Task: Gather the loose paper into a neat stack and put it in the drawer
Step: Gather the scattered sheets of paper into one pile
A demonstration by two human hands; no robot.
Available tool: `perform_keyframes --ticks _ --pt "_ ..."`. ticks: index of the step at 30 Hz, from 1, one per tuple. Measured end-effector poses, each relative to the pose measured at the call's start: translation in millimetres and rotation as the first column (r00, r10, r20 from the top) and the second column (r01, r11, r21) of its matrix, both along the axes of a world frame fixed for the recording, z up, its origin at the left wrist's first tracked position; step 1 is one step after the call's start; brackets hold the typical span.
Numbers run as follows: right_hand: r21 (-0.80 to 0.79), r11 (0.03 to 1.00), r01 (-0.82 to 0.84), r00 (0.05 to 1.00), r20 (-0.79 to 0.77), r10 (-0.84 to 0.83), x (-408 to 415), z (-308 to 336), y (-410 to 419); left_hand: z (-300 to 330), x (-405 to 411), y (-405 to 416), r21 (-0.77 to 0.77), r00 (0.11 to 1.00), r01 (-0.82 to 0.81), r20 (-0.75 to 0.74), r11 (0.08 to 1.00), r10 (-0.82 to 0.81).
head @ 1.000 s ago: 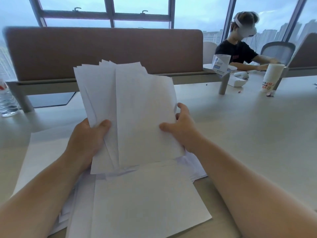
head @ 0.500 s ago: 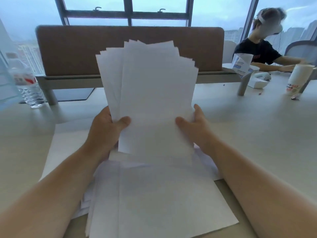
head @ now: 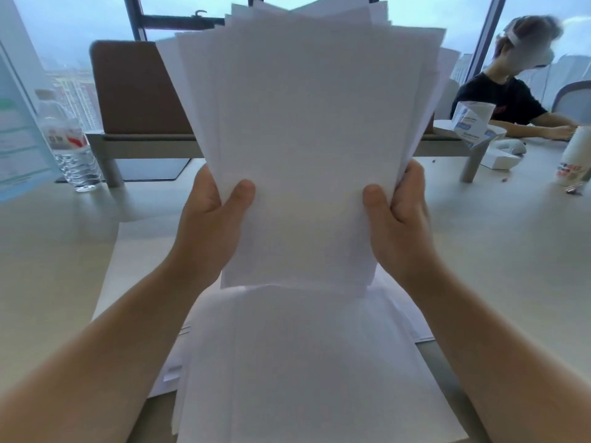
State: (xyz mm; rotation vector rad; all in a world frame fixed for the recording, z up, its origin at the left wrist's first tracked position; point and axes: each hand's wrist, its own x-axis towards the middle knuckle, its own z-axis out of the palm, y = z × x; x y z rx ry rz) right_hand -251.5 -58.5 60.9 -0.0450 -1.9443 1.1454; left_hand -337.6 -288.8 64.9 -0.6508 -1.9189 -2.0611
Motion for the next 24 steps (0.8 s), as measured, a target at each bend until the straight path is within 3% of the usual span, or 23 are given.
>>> perform_keyframes --ticks 4,9,11,14,16,19,22,24 --pt "0.008 1.000 -0.026 0.990 -0.137 0.027 2 5 -2 1 3 2 -0.032 0.992 -0.109 -0.068 0.994 0.106" --pt "0.168 0.986 -0.009 0.999 -0.030 0.014 6 1 -13 -6 9 6 -0.198 0.956 -0.224 -0.233 0.954 0.176" --pt "0.096 0.995 0.015 0.999 -0.047 -0.011 6 4 -11 -3 7 5 -0.110 0.966 -0.214 -0.174 0.971 0.193" --pt "-0.057 0.998 0.009 1.000 -0.013 -0.009 -1 2 -4 -3 -2 0 0.092 0.999 -0.009 0.040 0.996 0.005" --pt "-0.065 0.998 -0.023 0.995 0.097 0.030 -7 -5 -2 -11 -6 -1 0.000 0.992 0.049 0.116 0.999 -0.048" --pt "-0.068 0.996 -0.060 0.985 0.155 0.070 -12 -15 -3 -23 -11 0 -0.259 0.992 -0.095 0.052 0.961 0.113" --pt "-0.227 0.962 -0.152 0.976 0.116 0.182 -14 -12 1 -15 -10 3 -0.144 0.972 -0.182 0.124 0.973 0.200" --pt "-0.326 0.938 -0.117 0.972 0.158 0.176 -16 -10 7 -10 -14 0 -0.045 0.944 -0.263 0.196 0.964 0.267"
